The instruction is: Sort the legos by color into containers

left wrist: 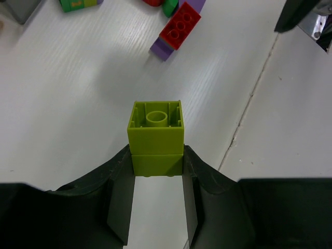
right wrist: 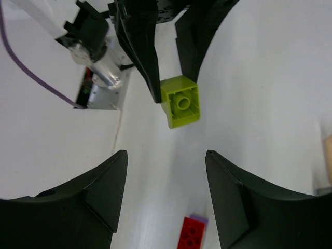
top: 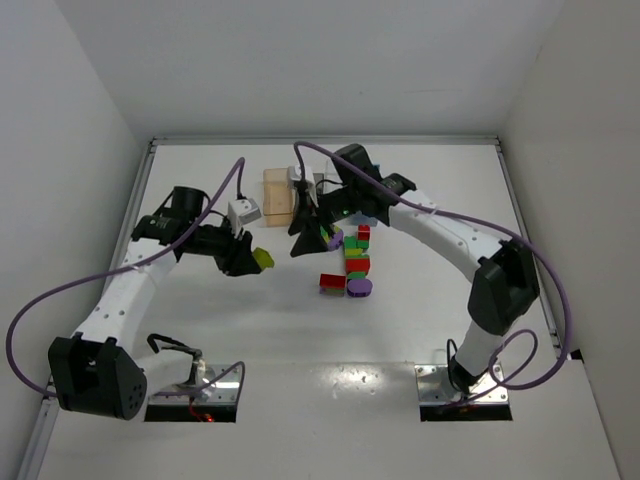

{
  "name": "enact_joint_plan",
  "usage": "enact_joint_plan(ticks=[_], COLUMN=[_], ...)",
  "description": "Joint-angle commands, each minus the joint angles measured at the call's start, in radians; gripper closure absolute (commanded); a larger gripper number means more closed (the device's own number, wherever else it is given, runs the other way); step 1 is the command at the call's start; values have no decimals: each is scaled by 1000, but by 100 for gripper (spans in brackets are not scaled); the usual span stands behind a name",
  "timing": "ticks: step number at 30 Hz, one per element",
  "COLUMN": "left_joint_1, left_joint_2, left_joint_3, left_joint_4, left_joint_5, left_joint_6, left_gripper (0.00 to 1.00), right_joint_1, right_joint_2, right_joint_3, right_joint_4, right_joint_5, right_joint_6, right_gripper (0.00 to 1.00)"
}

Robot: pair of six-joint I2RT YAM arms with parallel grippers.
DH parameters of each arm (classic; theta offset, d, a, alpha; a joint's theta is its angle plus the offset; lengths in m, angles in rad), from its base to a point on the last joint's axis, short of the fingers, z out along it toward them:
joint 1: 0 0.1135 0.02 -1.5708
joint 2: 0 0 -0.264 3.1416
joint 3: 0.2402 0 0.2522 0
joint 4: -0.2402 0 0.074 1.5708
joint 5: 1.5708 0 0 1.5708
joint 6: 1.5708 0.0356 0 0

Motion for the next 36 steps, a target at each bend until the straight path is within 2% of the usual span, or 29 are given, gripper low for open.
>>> enact_joint_plan(ticks=[1, 4, 11, 19, 32, 36], left_joint_1=[10, 10, -8, -30, -30, -30], left_joint_2=[6, 6, 6, 6, 15, 15], left_joint_3=[58, 69, 89, 89, 89, 89], left_joint_4=[-19, -19, -19, -19, -19, -19], left_joint_5=[80, 129, 195, 195, 195, 195], left_joint_6=[73, 83, 92, 83, 83, 73], left_gripper=[92, 92, 92, 92, 92, 92], right_joint_1=[11, 21, 21, 48, 57, 57], right_joint_2=[53, 76, 96, 127, 167, 176], right_joint_3=[41, 50, 70, 102, 121, 121], right_joint_4=[53, 98, 154, 213, 213, 213], right_joint_5=[-141, -181, -204, -213, -223, -223], right_joint_6=[131, 205, 240, 315, 315, 325], right_gripper=[38, 38, 38, 38, 34, 43])
